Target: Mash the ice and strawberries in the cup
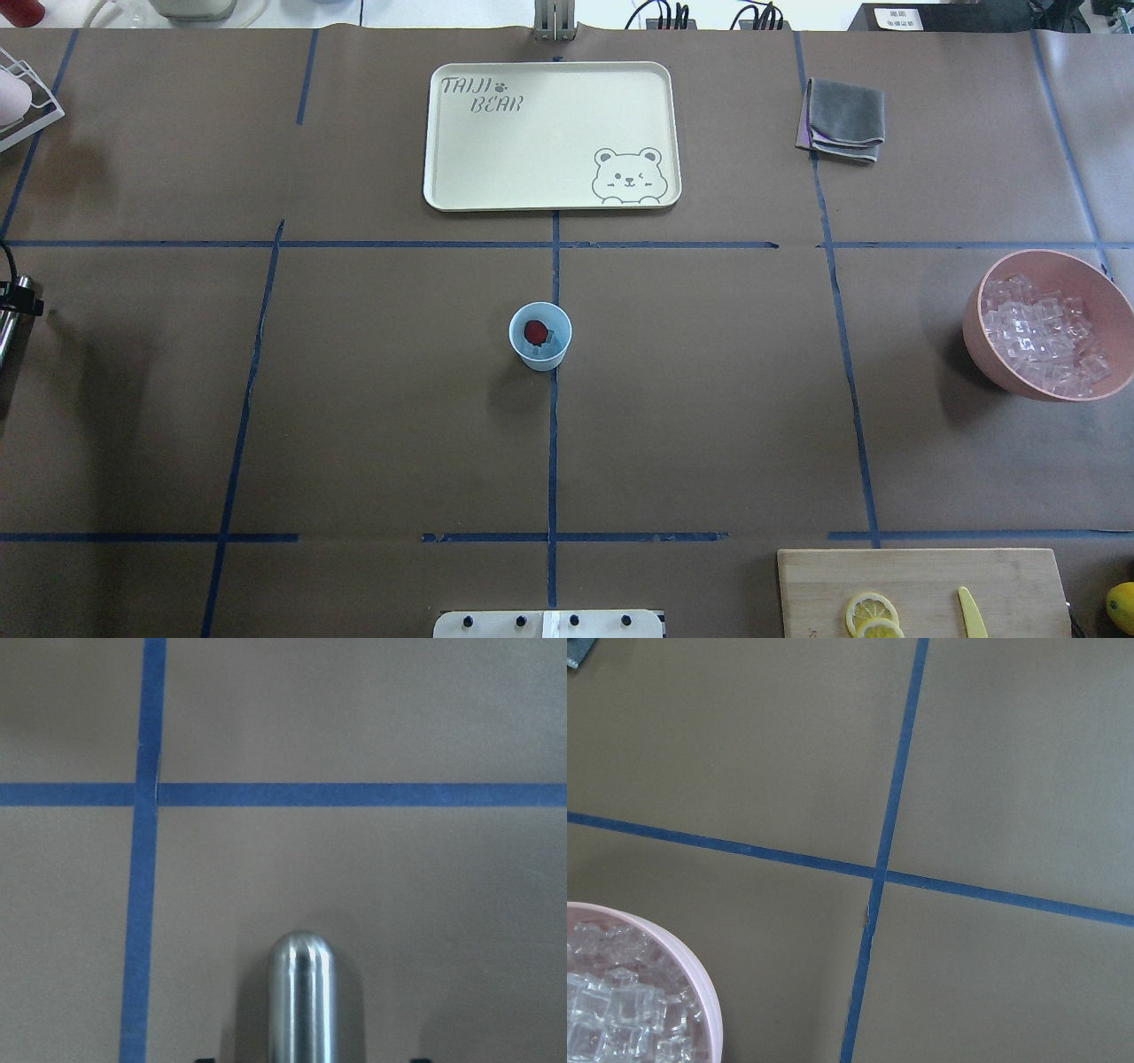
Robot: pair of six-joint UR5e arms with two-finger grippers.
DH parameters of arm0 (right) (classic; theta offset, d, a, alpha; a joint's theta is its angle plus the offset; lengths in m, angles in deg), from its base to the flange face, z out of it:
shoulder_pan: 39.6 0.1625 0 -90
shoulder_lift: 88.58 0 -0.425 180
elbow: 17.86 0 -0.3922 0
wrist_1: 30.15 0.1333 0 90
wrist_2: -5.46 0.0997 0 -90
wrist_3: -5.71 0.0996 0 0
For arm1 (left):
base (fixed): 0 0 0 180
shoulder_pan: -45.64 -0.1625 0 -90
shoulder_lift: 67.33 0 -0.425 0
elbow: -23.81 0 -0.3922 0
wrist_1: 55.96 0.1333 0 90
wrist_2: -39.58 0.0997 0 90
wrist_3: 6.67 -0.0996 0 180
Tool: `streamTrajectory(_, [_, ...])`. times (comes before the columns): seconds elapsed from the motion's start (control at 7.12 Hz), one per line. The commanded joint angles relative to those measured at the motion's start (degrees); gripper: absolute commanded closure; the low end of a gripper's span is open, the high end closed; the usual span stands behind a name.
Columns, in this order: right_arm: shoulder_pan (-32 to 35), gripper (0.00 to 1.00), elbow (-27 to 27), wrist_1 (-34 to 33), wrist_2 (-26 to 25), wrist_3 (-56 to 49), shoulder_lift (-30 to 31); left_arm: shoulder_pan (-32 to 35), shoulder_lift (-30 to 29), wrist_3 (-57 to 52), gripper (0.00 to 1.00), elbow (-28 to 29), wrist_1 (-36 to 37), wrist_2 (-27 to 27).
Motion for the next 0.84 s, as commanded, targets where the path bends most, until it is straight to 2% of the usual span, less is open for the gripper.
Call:
streamTrajectory(0.0, [0.00,0.00,-0.15,0.00,0.00,1.16,-0.01,0.07,1.14,-0.35,0.93,-1.40,-0.01,0.18])
streamTrajectory(0.42, [0.00,0.00,-0.06,0.00,0.09,2.84,-0.36,0.07,1.67,-0.26,0.96,-3.06,0.17,2.03])
streamTrajectory(0.56, [0.00,0.00,0.03,0.00,0.09,2.84,-0.36,0.25,1.75,-0.26,1.00,-5.16,0.78,1.42])
streamTrajectory(0.7, [0.00,0.00,0.03,0.00,0.09,2.84,-0.36,0.51,1.84,-0.26,1.00,-9.36,4.26,-1.11])
